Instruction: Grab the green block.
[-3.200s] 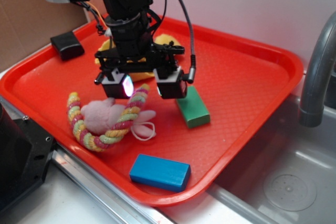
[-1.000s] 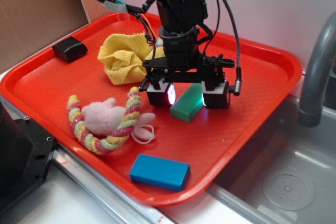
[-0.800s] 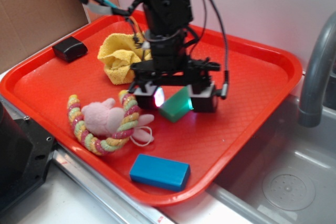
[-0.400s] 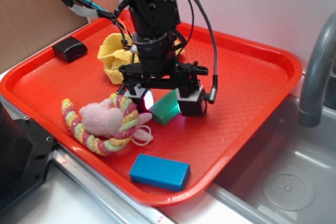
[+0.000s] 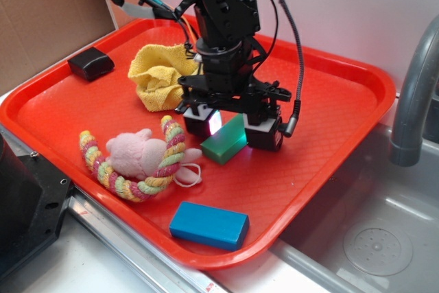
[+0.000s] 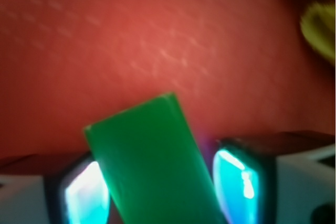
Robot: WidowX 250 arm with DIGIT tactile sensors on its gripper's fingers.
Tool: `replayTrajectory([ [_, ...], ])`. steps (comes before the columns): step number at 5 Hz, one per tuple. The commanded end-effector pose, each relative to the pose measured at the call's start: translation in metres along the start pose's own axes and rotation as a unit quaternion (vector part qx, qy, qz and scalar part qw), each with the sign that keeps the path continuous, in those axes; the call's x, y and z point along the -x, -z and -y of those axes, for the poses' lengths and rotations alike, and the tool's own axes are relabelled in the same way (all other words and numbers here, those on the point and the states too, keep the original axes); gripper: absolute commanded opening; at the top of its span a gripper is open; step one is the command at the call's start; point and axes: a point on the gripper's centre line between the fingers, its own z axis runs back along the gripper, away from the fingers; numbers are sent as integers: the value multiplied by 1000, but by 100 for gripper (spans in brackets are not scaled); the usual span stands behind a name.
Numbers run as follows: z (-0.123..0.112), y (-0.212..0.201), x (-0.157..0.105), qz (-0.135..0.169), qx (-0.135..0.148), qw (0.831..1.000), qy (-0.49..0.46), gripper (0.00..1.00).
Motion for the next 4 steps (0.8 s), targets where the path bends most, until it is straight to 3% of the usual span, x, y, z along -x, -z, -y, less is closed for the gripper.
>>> replayTrajectory([
  [1, -39, -67, -32, 47, 2, 995, 91, 0],
  [3, -91, -142, -162, 36, 2, 996, 87, 0],
  [4, -101, -146, -164, 33, 4, 995, 98, 0],
])
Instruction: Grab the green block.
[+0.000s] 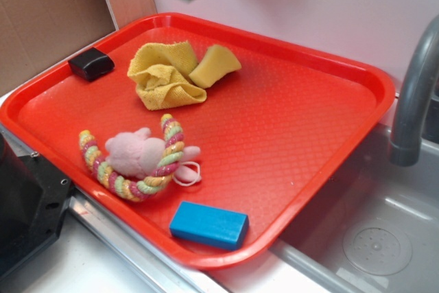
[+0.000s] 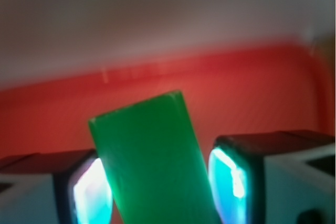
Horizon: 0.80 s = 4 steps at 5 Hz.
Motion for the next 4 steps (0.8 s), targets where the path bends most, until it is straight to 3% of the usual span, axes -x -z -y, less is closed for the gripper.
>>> replayTrajectory([
  [1, -14, -21, -6, 50, 14, 998, 30, 0],
  [3, 10, -1, 3, 78, -2, 994, 79, 0],
  [4, 9, 3, 1, 86, -3, 992, 96, 0],
])
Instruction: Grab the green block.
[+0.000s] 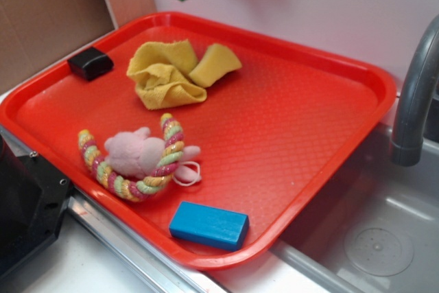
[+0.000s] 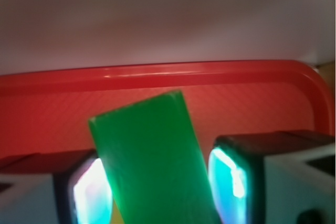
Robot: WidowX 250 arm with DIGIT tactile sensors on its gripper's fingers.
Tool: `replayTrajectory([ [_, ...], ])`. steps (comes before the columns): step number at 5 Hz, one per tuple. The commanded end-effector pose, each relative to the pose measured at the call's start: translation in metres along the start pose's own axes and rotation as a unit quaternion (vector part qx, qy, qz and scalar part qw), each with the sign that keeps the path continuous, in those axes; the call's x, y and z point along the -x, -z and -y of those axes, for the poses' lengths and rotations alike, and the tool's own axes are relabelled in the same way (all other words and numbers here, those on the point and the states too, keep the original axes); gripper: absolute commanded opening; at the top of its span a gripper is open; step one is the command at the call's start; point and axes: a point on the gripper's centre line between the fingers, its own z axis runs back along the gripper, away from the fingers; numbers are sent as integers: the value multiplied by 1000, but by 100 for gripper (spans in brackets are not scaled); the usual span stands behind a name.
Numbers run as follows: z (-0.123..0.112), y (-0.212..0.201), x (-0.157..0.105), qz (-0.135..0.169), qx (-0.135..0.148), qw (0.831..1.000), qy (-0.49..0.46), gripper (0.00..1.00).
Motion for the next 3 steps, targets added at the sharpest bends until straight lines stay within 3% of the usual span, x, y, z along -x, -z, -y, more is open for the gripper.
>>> replayTrajectory([
  [1, 1, -15, 5, 56, 10, 998, 24, 0],
  [3, 7, -16, 11, 60, 18, 998, 22, 0],
])
